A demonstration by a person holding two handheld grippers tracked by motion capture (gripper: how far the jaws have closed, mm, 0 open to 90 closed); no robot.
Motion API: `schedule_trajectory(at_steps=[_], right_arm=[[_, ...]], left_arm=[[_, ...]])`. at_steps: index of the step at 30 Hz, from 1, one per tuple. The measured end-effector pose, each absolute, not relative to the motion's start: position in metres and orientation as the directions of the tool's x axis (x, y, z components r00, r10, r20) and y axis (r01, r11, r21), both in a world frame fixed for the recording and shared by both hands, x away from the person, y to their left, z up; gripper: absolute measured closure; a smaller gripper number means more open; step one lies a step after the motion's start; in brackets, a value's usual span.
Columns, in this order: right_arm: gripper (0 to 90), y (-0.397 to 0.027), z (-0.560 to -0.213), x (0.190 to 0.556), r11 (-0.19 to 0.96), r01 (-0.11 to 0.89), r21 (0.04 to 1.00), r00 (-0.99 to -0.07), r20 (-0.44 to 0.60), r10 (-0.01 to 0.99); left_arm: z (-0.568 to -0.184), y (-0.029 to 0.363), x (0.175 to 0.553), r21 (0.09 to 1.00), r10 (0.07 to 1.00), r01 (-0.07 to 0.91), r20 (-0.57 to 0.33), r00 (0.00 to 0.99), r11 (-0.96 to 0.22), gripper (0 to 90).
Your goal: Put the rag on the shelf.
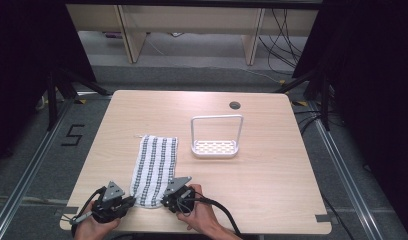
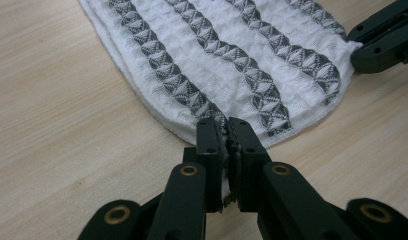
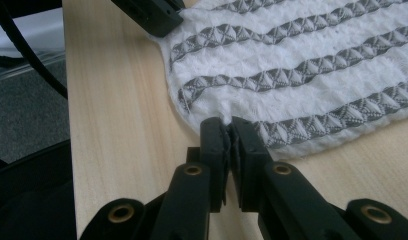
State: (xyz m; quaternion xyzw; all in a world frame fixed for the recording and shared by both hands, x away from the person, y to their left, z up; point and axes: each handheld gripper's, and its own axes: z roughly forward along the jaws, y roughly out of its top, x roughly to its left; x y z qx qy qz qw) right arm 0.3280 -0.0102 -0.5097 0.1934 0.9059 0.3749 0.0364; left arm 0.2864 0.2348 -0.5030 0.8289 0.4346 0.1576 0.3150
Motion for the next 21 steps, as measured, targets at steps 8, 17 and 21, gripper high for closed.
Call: schedule_trajectory(at_steps=[8,17,21], right_arm=[[85.9,-0.017,-0.489,0.331,0.601,0.302,0.740,-0.923,0.069,0.379],[86.1,-0.024,-0.449,0.344,0.525,0.273,0.806,-0.915,0.050,0.400],[86.1,-0.028,-0.431,0.350,0.502,0.272,0.821,-0.908,0.047,0.415]], left_arm=[[-0.484,0.235,0.286,0.717,0.804,0.588,-0.066,0.591,-0.374,84.4],[-0.447,0.235,0.298,0.765,0.794,0.555,-0.094,0.600,-0.328,84.4],[-0.431,0.232,0.307,0.769,0.785,0.552,-0.107,0.610,-0.324,84.3]])
